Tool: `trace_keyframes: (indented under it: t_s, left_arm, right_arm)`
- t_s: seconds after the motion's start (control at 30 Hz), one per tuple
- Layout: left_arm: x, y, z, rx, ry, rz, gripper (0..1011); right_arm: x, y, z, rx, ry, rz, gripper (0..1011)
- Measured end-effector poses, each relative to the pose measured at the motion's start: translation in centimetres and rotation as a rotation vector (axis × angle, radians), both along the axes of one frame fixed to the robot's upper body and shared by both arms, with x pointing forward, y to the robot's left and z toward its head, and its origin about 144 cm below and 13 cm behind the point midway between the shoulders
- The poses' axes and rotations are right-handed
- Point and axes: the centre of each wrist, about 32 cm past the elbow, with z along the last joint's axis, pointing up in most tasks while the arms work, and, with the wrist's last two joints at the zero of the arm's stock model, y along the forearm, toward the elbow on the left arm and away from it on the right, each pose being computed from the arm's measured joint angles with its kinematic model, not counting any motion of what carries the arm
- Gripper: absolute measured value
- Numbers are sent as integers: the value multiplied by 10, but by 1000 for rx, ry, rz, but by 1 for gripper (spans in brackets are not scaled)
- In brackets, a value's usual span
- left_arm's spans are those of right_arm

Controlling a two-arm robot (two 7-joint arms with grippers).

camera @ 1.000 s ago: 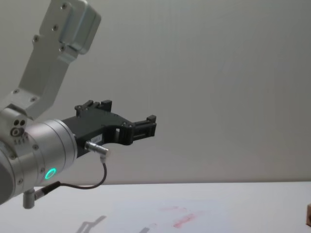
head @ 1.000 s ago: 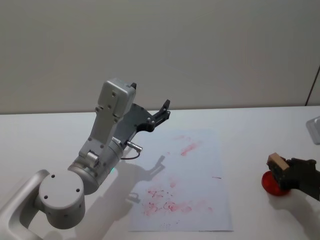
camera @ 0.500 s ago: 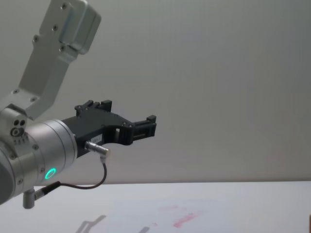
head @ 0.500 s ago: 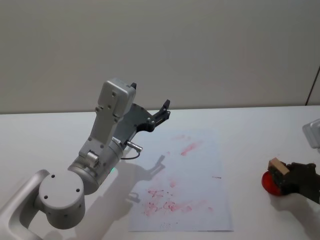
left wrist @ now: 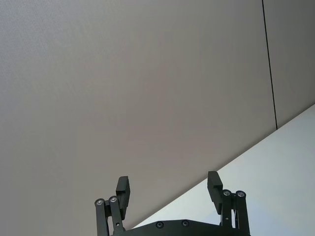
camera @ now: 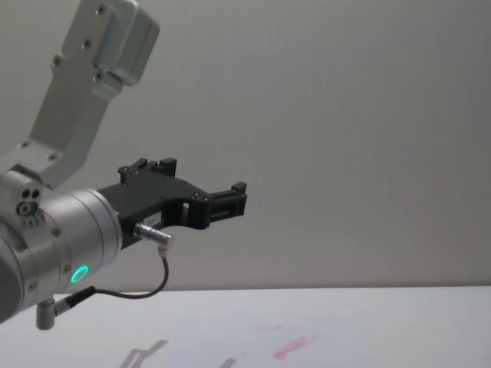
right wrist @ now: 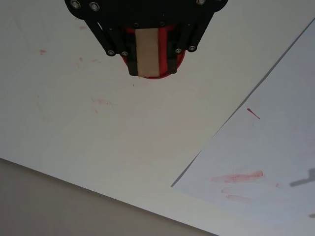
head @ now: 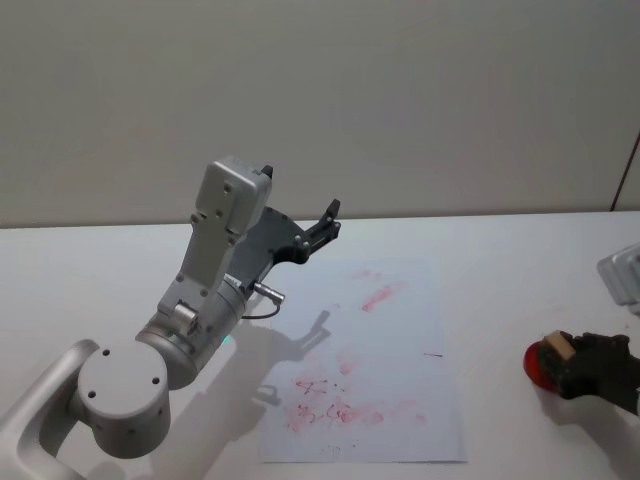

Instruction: Use the one hand to pick up the stamp and affix it onto the A4 paper.

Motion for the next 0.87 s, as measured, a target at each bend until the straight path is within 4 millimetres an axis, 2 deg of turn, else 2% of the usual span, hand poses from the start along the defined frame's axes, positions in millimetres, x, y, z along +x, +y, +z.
trace_keyframes:
  t_s: [0.03,0.1,0.13,0.2,0.23,0.27,0.4,0.43,0.57,0.6,0.73,0.87]
  left_arm:
    - [0,0,0,0,0,0,1001]
    - [0,0,0,0,0,0,1001]
    - [0,0,0,0,0,0,1001]
    - [0,0,0,0,0,0,1001]
    - [0,0,0,0,0,0,1001]
    - [0,0,0,0,0,0,1001]
    - [0,0,0,0,0,0,1001]
    - [0,0,0,0,0,0,1001]
    - [0,0,0,0,0,0,1001]
    - [0,0,0,0,0,0,1001]
    - [0,0,0,0,0,0,1001]
    - [0,0,0,0,0,0,1001]
  right_arm:
    - [0,0,0,-1,1,1,343]
    - [0,0,-1,-3,3,2,405]
    - [0,0,-1,-3,3,2,405]
    - [0,0,-1,-5,4,3,496]
    - [0,0,-1,-5,5,3,496]
    - [0,0,-1,-6,5,4,561]
    - [0,0,-1,-9,7,4,663]
    - [0,0,-1,-9,7,5,722]
    - [0,0,-1,-10,8,5,829]
    - [0,0,-1,-11,8,5,829]
    - [0,0,-2,-12,9,6,964]
    - [0,0,-2,-12,10,6,1001]
